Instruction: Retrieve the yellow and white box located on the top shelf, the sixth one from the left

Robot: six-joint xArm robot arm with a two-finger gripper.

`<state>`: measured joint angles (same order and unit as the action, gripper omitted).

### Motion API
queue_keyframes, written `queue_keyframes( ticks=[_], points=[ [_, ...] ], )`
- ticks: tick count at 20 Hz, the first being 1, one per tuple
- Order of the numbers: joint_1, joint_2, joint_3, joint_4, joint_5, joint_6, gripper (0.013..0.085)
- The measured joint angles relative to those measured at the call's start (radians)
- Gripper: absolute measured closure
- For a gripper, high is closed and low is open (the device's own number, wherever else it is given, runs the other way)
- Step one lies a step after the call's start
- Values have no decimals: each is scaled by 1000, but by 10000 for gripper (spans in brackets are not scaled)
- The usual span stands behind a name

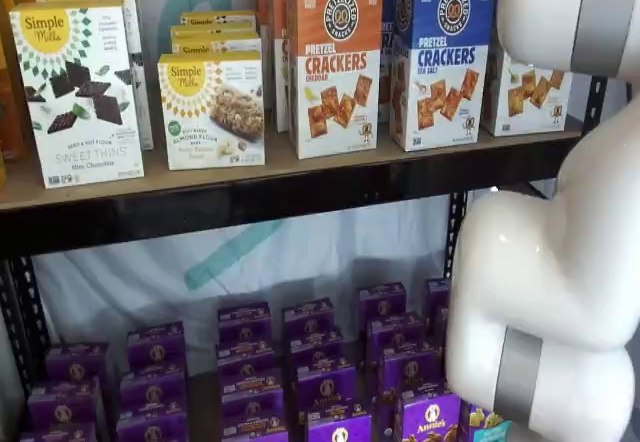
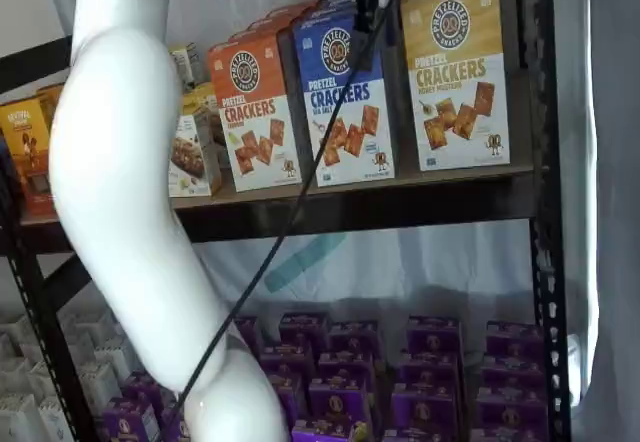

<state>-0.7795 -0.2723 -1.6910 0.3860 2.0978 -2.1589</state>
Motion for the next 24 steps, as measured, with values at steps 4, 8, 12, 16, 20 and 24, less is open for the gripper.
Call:
queue_keyframes(
  ticks=[4,8,12,16,20,24],
  points=[
    [81,29,-47,-168,59,-11,130],
    [72,23,-34,-160,53,-15,130],
    [52,23,-33,-133,44,-19,130],
    [30,22,-33,-92,33,-19,130],
    [-16,34,-56,2,34,-5,130],
    [-67,30,-59,114,3,15,130]
  ],
)
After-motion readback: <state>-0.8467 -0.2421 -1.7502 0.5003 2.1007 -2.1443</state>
